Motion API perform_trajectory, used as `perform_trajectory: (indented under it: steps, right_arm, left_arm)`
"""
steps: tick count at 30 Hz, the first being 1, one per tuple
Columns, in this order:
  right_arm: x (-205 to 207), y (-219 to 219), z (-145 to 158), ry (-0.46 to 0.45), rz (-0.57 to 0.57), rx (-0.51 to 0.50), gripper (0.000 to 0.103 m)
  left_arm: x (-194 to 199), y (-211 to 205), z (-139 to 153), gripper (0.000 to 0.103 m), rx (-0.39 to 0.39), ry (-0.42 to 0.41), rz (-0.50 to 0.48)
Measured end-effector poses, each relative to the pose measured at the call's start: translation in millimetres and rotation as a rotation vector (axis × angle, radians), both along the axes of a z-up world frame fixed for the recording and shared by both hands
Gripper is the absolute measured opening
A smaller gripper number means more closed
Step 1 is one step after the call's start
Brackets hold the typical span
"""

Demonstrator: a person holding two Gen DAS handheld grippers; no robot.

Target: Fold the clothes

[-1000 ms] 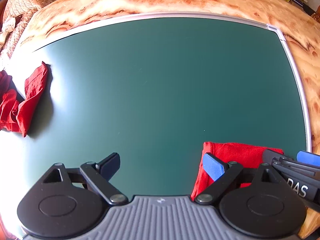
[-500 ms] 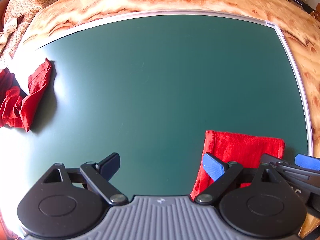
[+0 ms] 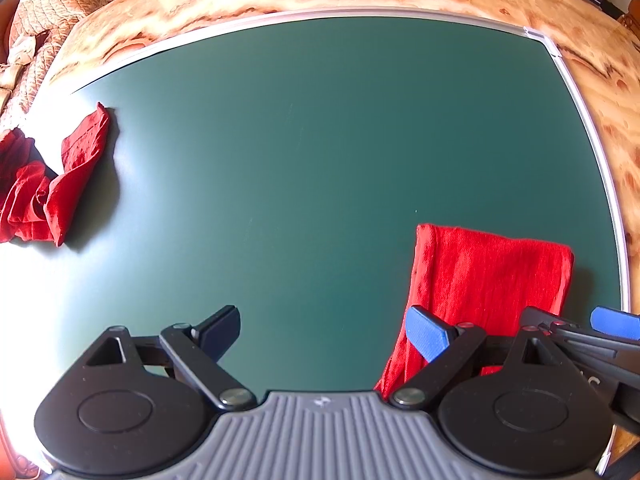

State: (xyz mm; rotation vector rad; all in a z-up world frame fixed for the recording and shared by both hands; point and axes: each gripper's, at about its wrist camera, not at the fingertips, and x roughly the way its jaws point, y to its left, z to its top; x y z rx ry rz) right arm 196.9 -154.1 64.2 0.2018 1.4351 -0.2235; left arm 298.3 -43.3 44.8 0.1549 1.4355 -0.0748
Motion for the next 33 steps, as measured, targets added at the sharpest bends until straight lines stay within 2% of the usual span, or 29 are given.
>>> perform_trajectory:
  steps: [33]
  right_arm:
    - [-46.7,18.1,1.9,-0.009,-0.037,-0.011,0.076]
  left_arm:
    - [-40.0,12.2,0.4,0.093,0.003,-0.012,-0.053]
